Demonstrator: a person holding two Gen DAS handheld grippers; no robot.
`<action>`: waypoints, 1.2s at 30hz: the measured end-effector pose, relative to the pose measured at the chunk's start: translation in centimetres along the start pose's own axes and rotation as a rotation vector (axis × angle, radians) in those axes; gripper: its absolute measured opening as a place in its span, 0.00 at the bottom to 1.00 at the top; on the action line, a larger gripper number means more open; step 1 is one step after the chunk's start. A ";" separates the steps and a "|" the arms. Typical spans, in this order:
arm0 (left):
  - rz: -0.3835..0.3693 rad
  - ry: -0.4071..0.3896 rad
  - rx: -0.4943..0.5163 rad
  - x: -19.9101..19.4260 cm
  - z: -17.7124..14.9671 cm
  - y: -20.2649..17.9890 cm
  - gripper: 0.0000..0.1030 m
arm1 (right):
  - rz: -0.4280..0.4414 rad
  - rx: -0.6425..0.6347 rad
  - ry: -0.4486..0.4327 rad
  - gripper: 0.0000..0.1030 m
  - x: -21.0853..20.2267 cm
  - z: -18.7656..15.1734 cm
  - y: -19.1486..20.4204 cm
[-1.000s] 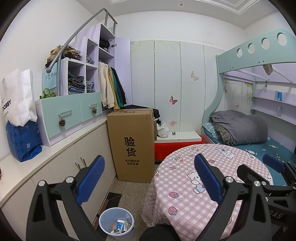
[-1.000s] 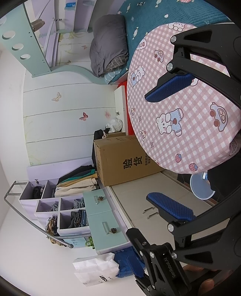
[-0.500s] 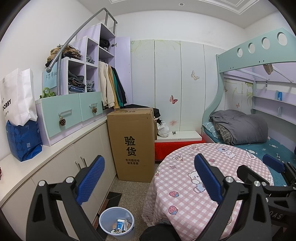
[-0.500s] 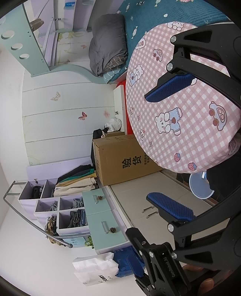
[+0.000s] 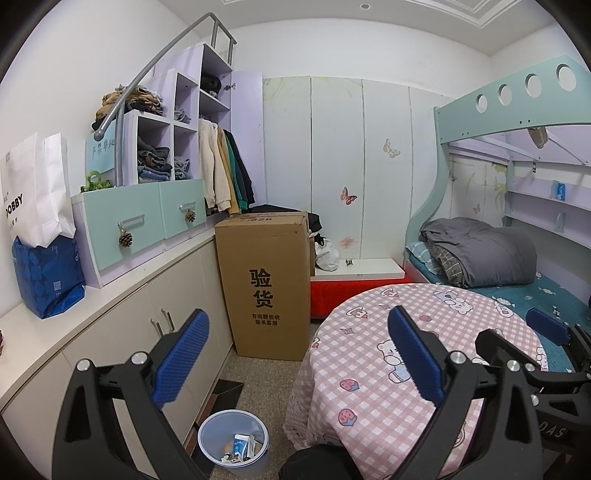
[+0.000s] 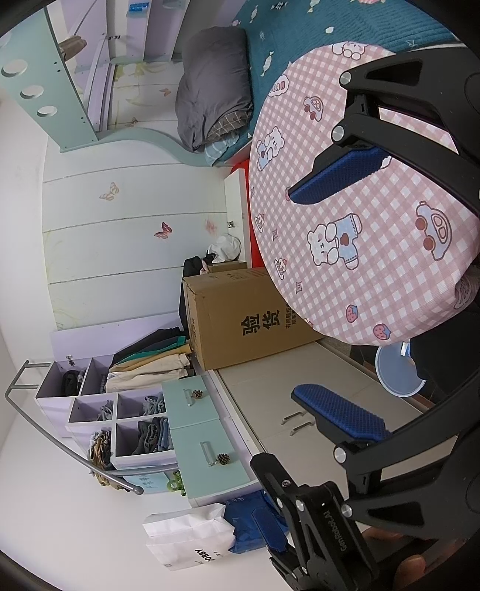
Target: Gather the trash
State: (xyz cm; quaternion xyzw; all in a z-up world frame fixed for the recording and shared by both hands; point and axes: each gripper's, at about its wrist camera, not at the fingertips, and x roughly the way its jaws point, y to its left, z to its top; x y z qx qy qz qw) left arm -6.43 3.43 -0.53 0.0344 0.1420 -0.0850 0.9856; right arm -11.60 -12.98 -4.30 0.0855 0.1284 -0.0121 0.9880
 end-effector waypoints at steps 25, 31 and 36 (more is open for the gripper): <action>0.002 0.008 0.002 0.5 -0.2 0.3 0.93 | 0.003 0.000 0.006 0.93 0.1 -0.4 0.4; 0.002 0.009 0.003 0.5 -0.1 0.3 0.93 | 0.002 0.001 0.007 0.93 0.1 -0.3 0.4; -0.001 0.013 0.005 0.7 -0.4 0.6 0.93 | 0.003 0.002 0.009 0.93 0.1 -0.4 0.5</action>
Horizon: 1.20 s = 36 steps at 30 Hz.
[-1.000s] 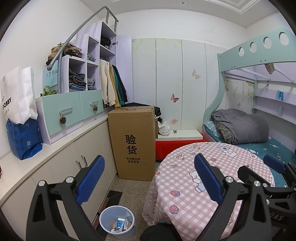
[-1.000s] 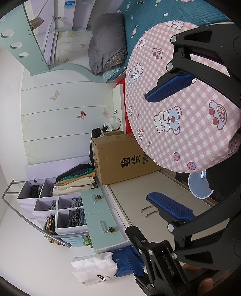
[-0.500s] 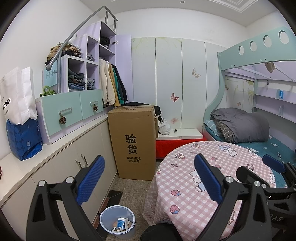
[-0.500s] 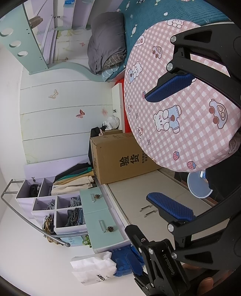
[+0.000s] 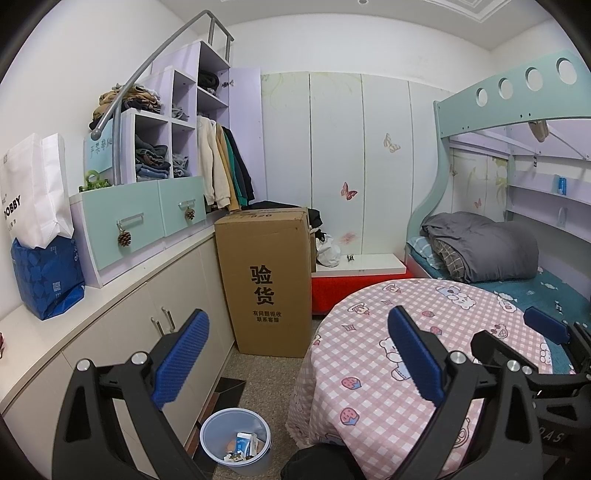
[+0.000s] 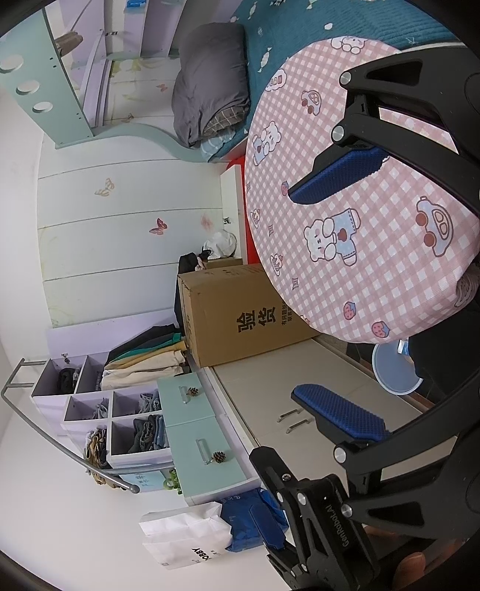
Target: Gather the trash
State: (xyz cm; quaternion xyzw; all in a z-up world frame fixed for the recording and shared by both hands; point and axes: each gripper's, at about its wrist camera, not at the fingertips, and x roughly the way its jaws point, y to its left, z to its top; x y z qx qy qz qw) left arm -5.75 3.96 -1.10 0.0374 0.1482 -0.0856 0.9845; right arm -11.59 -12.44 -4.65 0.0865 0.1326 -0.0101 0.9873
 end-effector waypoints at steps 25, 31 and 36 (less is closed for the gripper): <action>-0.006 0.028 0.010 1.7 0.0 1.0 0.93 | 0.010 0.017 0.034 0.93 0.6 -1.1 -0.2; -0.005 0.042 0.015 2.8 -0.2 1.0 0.93 | 0.014 0.027 0.049 0.93 1.2 -1.1 -0.7; -0.003 0.051 0.012 3.4 0.0 0.9 0.93 | 0.020 0.029 0.059 0.93 2.6 0.1 -1.6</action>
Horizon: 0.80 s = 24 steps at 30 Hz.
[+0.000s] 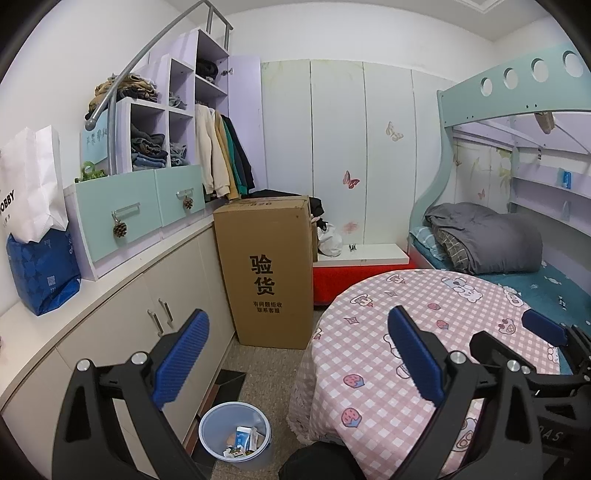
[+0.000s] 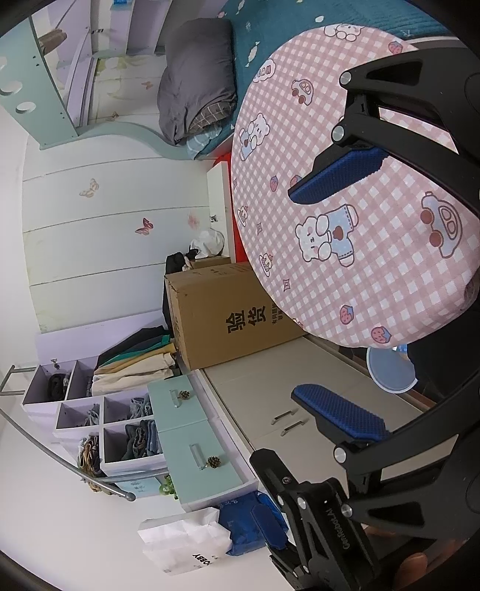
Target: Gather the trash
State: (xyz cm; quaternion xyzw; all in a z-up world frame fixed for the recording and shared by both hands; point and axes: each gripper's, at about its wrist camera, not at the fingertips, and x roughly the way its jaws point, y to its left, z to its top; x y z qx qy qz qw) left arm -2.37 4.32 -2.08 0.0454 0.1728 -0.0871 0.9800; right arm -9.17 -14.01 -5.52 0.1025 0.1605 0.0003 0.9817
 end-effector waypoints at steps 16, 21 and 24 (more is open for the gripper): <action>0.022 0.033 0.005 2.3 0.9 -1.0 0.93 | 0.014 0.026 0.014 0.93 2.3 1.3 -2.0; 0.027 0.049 0.014 3.2 0.9 -1.7 0.93 | 0.009 0.042 0.024 0.93 3.2 1.3 -3.4; 0.024 0.062 0.018 3.9 1.0 -2.2 0.93 | 0.000 0.055 0.036 0.93 3.7 1.1 -4.4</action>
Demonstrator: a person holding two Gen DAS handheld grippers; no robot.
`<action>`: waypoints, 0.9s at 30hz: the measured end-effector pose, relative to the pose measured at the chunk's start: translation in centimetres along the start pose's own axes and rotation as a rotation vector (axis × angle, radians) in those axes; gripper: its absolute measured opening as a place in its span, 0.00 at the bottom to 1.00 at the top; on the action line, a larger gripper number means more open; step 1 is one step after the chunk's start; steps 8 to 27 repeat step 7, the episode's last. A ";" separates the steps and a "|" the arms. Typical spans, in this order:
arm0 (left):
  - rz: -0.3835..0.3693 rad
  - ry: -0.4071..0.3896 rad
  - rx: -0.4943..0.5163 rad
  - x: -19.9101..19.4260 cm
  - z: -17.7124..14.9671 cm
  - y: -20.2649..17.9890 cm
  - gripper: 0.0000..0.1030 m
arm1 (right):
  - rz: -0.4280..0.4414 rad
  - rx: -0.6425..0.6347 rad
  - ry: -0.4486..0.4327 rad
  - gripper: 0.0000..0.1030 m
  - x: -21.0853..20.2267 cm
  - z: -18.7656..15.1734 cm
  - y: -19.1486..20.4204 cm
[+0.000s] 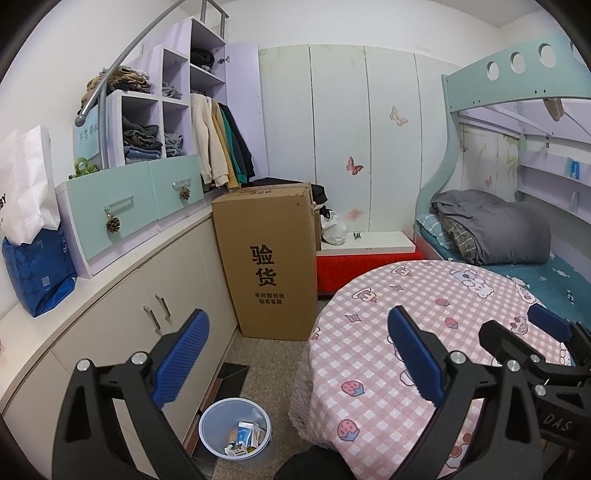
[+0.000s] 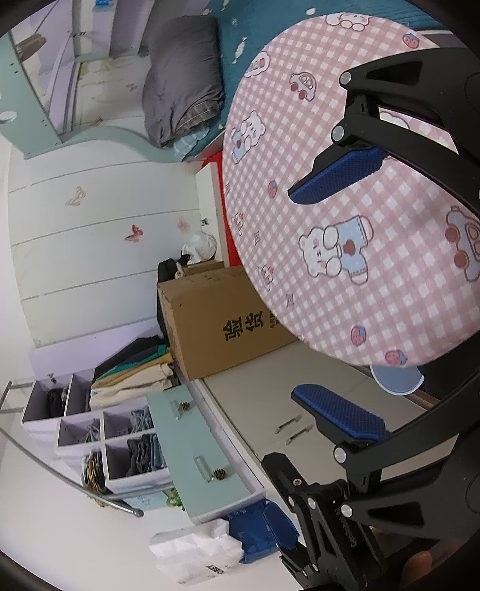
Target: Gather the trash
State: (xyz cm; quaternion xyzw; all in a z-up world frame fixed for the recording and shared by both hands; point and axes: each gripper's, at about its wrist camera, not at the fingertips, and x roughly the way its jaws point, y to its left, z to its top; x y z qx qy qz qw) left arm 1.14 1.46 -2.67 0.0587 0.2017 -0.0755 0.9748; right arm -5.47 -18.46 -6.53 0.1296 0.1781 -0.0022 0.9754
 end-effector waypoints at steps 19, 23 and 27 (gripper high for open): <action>-0.010 0.042 0.024 2.3 0.0 -2.1 0.93 | -0.038 0.053 0.037 0.93 1.4 -0.1 -3.3; -0.010 0.042 0.024 2.3 0.0 -2.1 0.93 | -0.038 0.053 0.037 0.93 1.4 -0.1 -3.3; -0.010 0.042 0.024 2.3 0.0 -2.1 0.93 | -0.038 0.053 0.037 0.93 1.4 -0.1 -3.3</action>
